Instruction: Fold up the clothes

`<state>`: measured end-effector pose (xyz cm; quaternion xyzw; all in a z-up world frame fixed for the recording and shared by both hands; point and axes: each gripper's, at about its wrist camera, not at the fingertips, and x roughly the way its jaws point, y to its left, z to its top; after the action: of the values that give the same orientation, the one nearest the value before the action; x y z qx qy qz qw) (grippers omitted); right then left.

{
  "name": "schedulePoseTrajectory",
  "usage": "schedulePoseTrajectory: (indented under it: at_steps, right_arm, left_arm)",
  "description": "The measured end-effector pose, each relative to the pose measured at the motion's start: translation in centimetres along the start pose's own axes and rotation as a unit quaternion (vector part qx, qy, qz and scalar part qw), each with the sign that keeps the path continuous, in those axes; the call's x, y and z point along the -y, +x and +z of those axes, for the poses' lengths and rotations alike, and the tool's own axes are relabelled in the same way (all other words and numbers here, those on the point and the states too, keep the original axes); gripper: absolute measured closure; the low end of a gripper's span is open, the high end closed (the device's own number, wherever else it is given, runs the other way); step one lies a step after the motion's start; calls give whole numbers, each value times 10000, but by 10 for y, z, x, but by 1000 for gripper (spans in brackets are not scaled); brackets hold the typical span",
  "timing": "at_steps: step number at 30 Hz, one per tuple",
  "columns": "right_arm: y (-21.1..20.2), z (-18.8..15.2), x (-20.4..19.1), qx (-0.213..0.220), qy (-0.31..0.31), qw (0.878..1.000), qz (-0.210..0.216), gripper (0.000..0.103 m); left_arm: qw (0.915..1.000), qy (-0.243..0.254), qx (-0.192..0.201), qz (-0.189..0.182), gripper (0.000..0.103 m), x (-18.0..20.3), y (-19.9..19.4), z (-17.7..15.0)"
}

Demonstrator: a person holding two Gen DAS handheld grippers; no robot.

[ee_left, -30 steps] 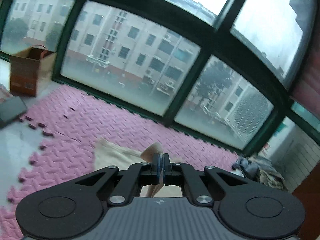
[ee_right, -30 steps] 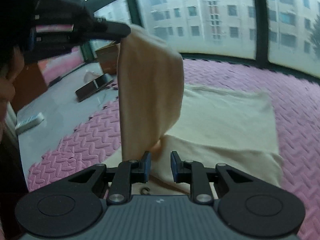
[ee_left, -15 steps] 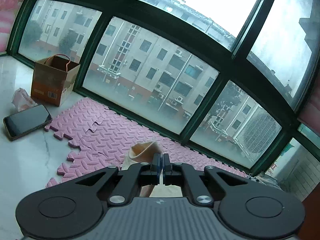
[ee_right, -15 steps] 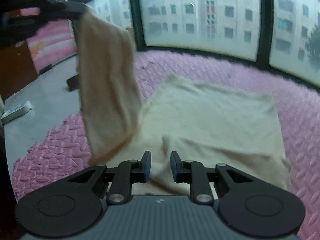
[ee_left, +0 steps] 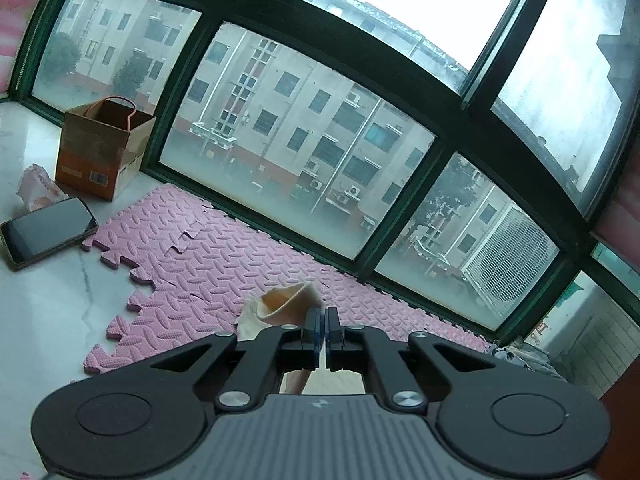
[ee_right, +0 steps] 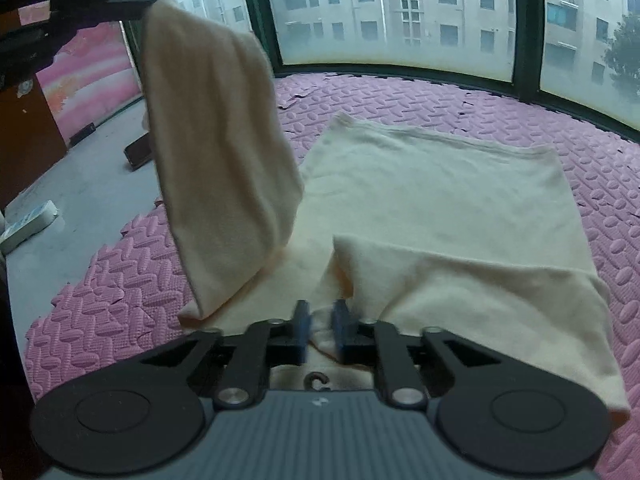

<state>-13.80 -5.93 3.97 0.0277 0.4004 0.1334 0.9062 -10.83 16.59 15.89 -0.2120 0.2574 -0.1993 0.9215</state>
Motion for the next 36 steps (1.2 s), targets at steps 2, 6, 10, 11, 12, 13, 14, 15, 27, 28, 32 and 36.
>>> schedulePoseTrajectory:
  at_steps: [2, 6, 10, 11, 12, 13, 14, 15, 27, 28, 32, 36]
  right_arm:
    - [-2, 0, -1, 103, 13, 9999, 47, 99]
    - [-10, 0, -1, 404, 123, 9977, 529, 99]
    - [-10, -1, 1, 297, 65, 9970, 708, 98]
    - [-12, -2, 4, 332, 132, 9966, 741, 95]
    - [-14, -2, 8, 375, 211, 9960, 787, 95]
    - [-16, -2, 11, 415, 294, 9953, 821, 95]
    - [-17, -1, 14, 455, 380, 9948, 829, 95]
    - [-17, -1, 17, 449, 440, 9948, 795, 95]
    - [-59, 0, 47, 517, 107, 9984, -199, 93]
    - [-66, 0, 54, 547, 118, 9978, -355, 93]
    - [-93, -2, 87, 679, 300, 9935, -862, 92]
    - [-106, -6, 111, 784, 543, 9894, -1099, 92]
  left_arm:
    - [10000, 28, -19, -12, 101, 1, 1, -1]
    - [10000, 42, -17, -6, 101, 2, 0, -2]
    - [10000, 10, -29, 25, 101, 0, 1, -1]
    - [10000, 6, -34, 19, 101, 0, 1, -1]
    - [10000, 16, -43, 18, 101, 0, 1, -2]
    - [10000, 34, -54, 19, 101, 1, 1, -2]
    - [10000, 53, -64, 19, 101, 2, 2, -2]
    - [9999, 71, -75, 18, 101, 3, 2, -3]
    - [9951, 597, -493, -619, 100, 67, 32, -26]
    - [9938, 647, -576, -695, 100, 75, 38, -31]
    - [9848, 1010, -1030, -969, 99, 103, 65, -60]
    - [9745, 1306, -1514, -1020, 72, 115, 85, -88]
